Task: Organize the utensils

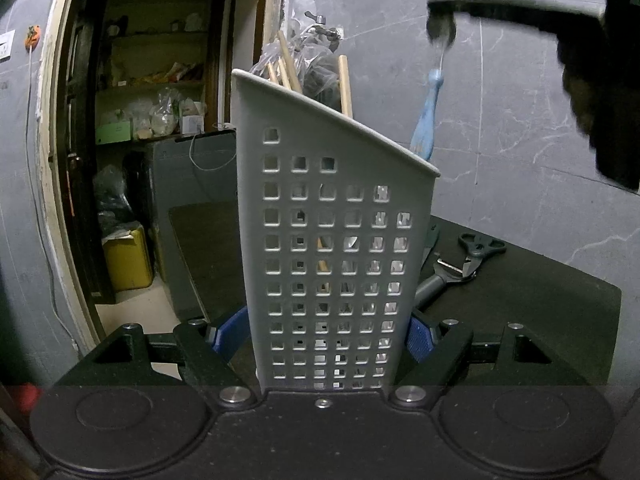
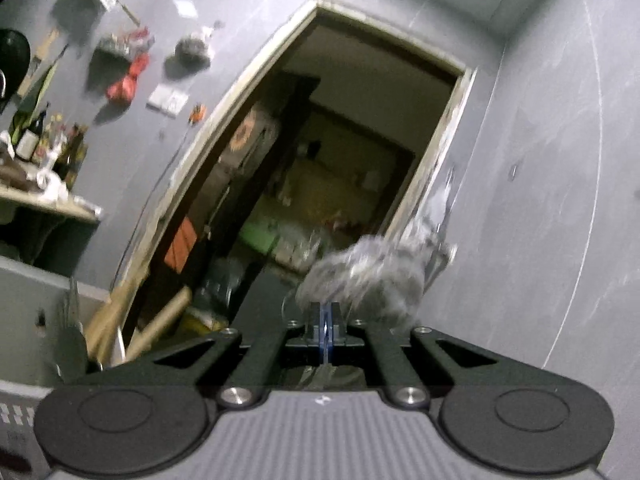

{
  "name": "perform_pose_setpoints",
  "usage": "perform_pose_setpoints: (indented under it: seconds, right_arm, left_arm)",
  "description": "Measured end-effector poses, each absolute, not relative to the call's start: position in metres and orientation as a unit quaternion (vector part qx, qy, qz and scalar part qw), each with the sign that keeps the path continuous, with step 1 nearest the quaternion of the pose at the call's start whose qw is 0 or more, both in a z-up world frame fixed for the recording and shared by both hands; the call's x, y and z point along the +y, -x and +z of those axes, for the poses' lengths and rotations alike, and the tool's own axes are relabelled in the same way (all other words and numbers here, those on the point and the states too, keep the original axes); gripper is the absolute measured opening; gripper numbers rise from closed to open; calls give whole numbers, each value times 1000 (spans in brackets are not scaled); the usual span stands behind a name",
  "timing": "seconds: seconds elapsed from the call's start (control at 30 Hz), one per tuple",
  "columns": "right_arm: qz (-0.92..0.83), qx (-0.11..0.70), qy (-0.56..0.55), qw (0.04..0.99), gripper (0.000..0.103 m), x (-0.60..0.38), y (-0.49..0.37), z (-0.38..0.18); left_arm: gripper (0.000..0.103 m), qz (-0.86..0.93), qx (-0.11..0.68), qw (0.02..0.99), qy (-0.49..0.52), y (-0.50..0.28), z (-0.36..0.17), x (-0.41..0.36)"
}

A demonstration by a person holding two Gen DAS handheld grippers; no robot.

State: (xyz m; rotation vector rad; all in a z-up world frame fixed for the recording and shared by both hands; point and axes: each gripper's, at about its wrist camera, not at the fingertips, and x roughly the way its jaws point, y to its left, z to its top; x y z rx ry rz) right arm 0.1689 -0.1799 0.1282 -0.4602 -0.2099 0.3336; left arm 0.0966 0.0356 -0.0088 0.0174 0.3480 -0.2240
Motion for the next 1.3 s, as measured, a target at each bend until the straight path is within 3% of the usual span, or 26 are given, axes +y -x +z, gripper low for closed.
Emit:
perform_pose_setpoints:
  seconds: [0.43, 0.67, 0.8, 1.07, 1.17, 1.3]
  right_arm:
    - [224, -201, 217, 929, 0, -159, -110, 166]
    - [260, -173, 220, 924, 0, -138, -119, 152]
    - [255, -89, 161, 949, 5, -158, -143, 137]
    - [238, 96, 58, 965, 66, -229, -175, 88]
    - [218, 127, 36, 967, 80, -256, -164, 67]
    - [202, 172, -15, 964, 91, -294, -145, 35]
  left_arm:
    - [81, -111, 175, 978, -5, -98, -12, 36]
    - [80, -110, 177, 978, 1, -99, -13, 35]
    - [80, -112, 182, 977, 3, -101, -16, 35]
    - [80, -111, 184, 977, 6, -107, -17, 36]
    - [80, -112, 186, 976, 5, -108, -18, 36]
    - [80, -112, 191, 975, 2, -109, -20, 34]
